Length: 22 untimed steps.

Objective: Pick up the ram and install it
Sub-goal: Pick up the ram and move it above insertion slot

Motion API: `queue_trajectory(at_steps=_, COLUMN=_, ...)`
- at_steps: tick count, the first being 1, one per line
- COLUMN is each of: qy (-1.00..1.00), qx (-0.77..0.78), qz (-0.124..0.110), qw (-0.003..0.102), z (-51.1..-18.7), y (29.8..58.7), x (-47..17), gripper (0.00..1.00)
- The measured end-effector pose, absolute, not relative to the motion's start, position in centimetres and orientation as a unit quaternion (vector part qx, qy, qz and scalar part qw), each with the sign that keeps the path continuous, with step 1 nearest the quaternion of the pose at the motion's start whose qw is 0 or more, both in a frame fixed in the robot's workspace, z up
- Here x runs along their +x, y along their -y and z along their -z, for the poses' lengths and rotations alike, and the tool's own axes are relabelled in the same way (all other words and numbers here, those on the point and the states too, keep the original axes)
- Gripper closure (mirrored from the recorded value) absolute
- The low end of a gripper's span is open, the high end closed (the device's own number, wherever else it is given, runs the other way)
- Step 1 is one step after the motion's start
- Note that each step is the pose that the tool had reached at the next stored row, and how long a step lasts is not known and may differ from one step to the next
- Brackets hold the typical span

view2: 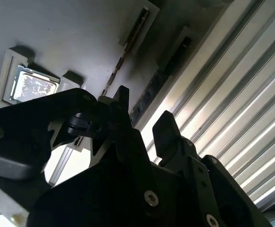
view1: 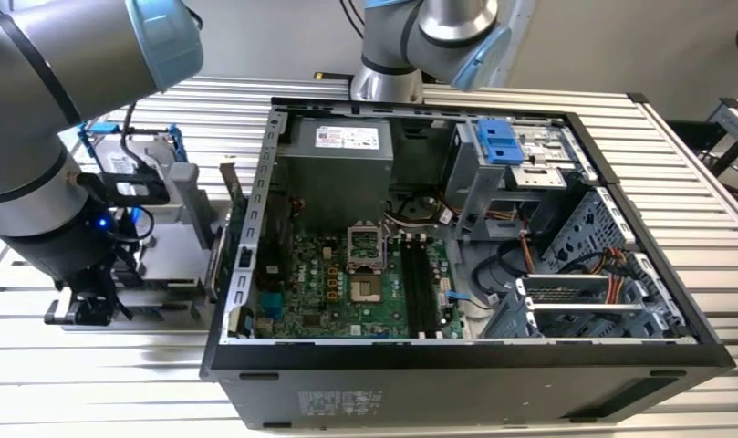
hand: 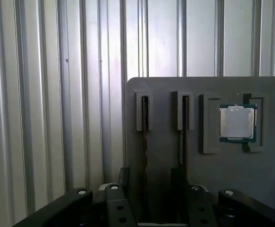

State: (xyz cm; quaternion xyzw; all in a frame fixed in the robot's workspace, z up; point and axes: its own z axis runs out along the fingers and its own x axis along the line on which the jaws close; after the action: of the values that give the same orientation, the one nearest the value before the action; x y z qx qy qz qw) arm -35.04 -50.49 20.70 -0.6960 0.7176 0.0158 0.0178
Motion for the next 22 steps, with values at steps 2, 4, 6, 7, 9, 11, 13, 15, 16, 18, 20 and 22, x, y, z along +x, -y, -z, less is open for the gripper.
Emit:
queue_trajectory(at_steps=2, qy=-0.718, qx=-0.696, qz=-0.016, qw=0.018, z=-20.3, y=50.5, x=-35.0, gripper=0.0)
queue_trajectory(at_steps=4, qy=-0.718, qx=-0.696, qz=-0.016, qw=0.018, z=-20.0, y=50.5, x=-35.0, gripper=0.0)
queue_trajectory(at_steps=6, qy=-0.718, qx=-0.696, qz=-0.016, qw=0.018, z=-19.7, y=50.5, x=-35.0, gripper=0.0)
queue_trajectory(at_steps=7, qy=-0.718, qx=-0.696, qz=-0.016, qw=0.018, z=-19.6, y=50.5, x=-35.0, gripper=0.0)
queue_trajectory(at_steps=9, qy=-0.718, qx=-0.696, qz=-0.016, qw=0.018, z=-19.3, y=50.5, x=-35.1, gripper=0.0)
queue_trajectory(at_steps=11, qy=-0.718, qx=-0.696, qz=-0.016, qw=0.018, z=-19.1, y=50.5, x=-35.1, gripper=0.0)
queue_trajectory(at_steps=13, qy=-0.718, qx=-0.696, qz=-0.016, qw=0.018, z=-19.1, y=50.5, x=-35.1, gripper=0.0)
queue_trajectory(at_steps=15, qy=-0.718, qx=-0.695, qz=-0.016, qw=0.018, z=-19.1, y=50.5, x=-35.1, gripper=0.0)
queue_trajectory(at_steps=16, qy=-0.718, qx=-0.695, qz=-0.016, qw=0.018, z=-19.1, y=50.5, x=-35.1, gripper=0.0)
queue_trajectory(at_steps=18, qy=-0.718, qx=-0.695, qz=-0.016, qw=0.018, z=-19.3, y=50.5, x=-35.1, gripper=0.0)
queue_trajectory(at_steps=20, qy=-0.718, qx=-0.695, qz=-0.016, qw=0.018, z=-19.6, y=50.5, x=-35.1, gripper=0.0)
queue_trajectory(at_steps=22, qy=-0.718, qx=-0.695, qz=-0.016, qw=0.018, z=-19.7, y=50.5, x=-35.1, gripper=0.0)
